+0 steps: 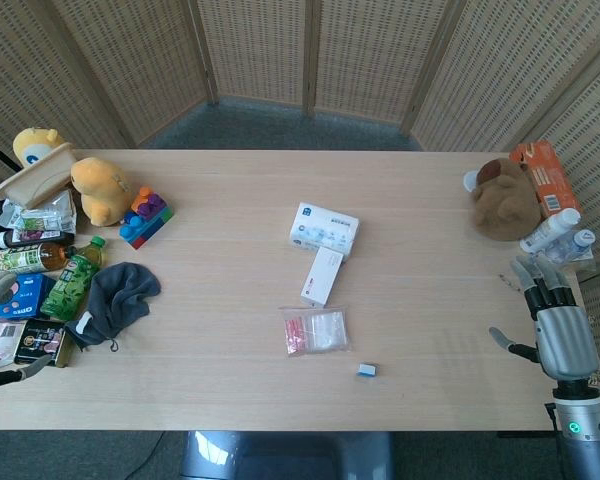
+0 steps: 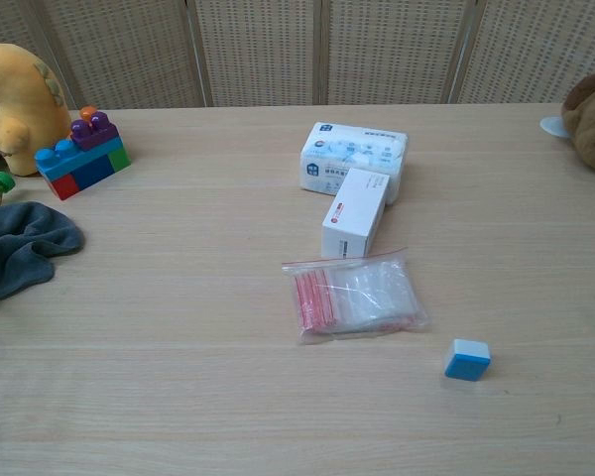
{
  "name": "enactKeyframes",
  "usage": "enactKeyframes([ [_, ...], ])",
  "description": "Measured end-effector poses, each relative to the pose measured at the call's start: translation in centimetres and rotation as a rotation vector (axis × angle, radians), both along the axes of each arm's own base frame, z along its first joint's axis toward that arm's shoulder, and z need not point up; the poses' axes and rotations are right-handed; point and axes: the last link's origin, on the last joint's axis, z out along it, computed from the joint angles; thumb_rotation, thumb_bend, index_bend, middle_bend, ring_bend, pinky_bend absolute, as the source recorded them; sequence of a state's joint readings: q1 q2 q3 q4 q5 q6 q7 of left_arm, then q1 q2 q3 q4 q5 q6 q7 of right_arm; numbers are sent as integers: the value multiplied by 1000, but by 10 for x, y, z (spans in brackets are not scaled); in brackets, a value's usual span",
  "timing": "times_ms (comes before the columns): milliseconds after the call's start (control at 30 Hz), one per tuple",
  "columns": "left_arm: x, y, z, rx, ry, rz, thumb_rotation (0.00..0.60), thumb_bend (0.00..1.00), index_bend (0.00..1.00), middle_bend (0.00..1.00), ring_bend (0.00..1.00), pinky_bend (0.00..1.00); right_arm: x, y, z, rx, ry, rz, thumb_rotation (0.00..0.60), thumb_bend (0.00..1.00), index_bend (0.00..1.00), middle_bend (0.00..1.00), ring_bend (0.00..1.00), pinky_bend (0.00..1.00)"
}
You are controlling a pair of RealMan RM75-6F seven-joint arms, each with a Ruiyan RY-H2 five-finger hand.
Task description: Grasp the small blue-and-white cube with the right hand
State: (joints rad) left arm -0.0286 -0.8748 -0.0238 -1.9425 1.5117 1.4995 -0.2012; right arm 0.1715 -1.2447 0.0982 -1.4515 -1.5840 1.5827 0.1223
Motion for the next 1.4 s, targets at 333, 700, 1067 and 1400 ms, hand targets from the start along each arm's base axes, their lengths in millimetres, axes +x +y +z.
enactKeyframes([
  [333,0,-2,2,4,-1,-4,600,0,31,0,0,0,4,2,-3,18,-13,6,600,91,0,0,0,0],
  [700,-4,4,-1,-5,4,18,600,0,32,0,0,0,14,11,-41,244,-38,7,600,42,269,0,0,0],
  [1067,-10,12,-6,-13,23,49,600,0,31,0,0,0,20,2,-86,387,-23,51,600,209,442,0,0,0],
  [1400,-10,14,-10,-22,29,56,600,0,31,0,0,0,24,9,-107,448,-39,75,600,344,447,0,0,0],
])
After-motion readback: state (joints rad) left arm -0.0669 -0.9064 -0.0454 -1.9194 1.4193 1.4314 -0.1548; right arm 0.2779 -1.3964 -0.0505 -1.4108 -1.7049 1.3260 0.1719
